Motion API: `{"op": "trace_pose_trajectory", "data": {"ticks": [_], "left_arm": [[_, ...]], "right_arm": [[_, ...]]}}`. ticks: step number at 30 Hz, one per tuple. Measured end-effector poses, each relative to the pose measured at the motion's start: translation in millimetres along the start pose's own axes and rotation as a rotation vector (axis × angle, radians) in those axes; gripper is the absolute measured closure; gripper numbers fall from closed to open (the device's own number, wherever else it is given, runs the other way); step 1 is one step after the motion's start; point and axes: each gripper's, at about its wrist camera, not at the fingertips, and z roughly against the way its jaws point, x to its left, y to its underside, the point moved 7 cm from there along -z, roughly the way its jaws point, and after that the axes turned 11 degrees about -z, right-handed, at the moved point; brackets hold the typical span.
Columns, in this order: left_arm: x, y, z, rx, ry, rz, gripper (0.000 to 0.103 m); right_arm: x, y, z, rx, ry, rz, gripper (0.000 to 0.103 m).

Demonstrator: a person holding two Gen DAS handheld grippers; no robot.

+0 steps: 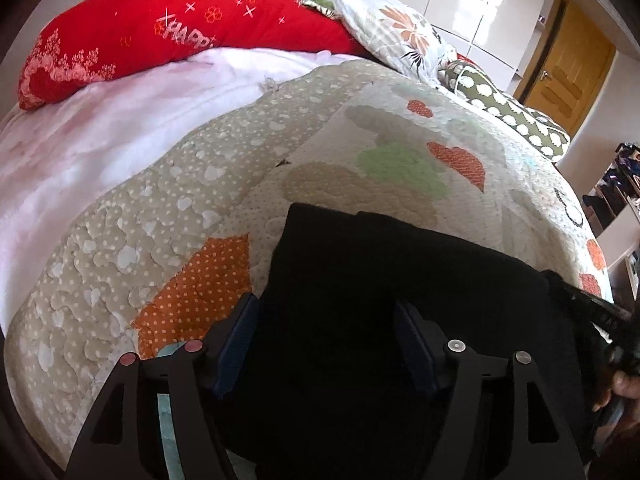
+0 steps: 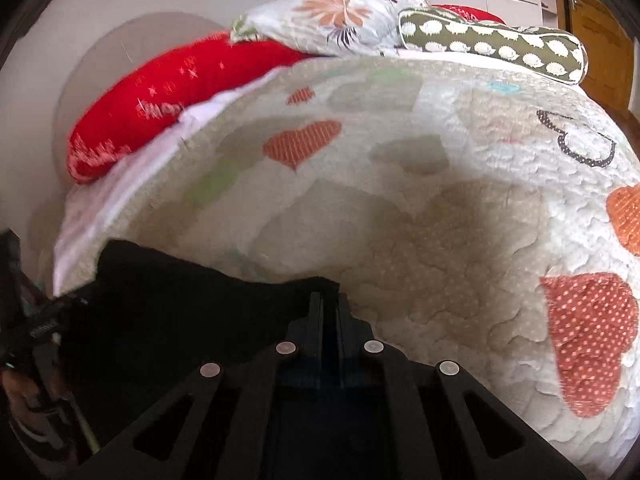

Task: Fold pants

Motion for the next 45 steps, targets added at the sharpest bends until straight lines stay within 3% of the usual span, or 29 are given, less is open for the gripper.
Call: {"op": "trace_pose_trajectory", "data": {"ticks": [3,6,8,12,20,28,45], "left_arm": [[-1.5,-0.4,1.1,-0.005,-0.011,-0.011,0.034],[-2.7,-0.2,3.6,-0.005,-0.011,-0.007,0.036],[-3.1,0.2,8.7,-0.010,-0.005,0.001,0.036],[-6.1,1.9,21.0,-0.027,0.006,-0.002,0.036],[-27.8,7.9,52.5,-0.072,0.024,-0.057,0.035],[-55.3,16.4,65.8,-0.078,0.041,-0.112,0.030],[-98.6,24.6,45.7,-0.039,0.043,-0.201,0.029]], "right_arm": [[-3.1,-3.3,5.7,-0.005,-0.023,-0.040,0.096],[-9.8,-7.2,27.7,-0.058,0.045,-0.047,0.091],[-11.2,-5.1,48.7,-0.087,0.030,-0.066,0.089],[-1.3,11.8,70.9,-0.100,0.005,-0.046,0.075],[7.7,47.4,69.0,-0.072,0.002,-0.044,0.074],[-16.7,64.5,79.4,-0.065,0.031,-0.094,0.070],[-64.5,72.5,95.1,-0.105,0.041,-0.192,0.067]]}}
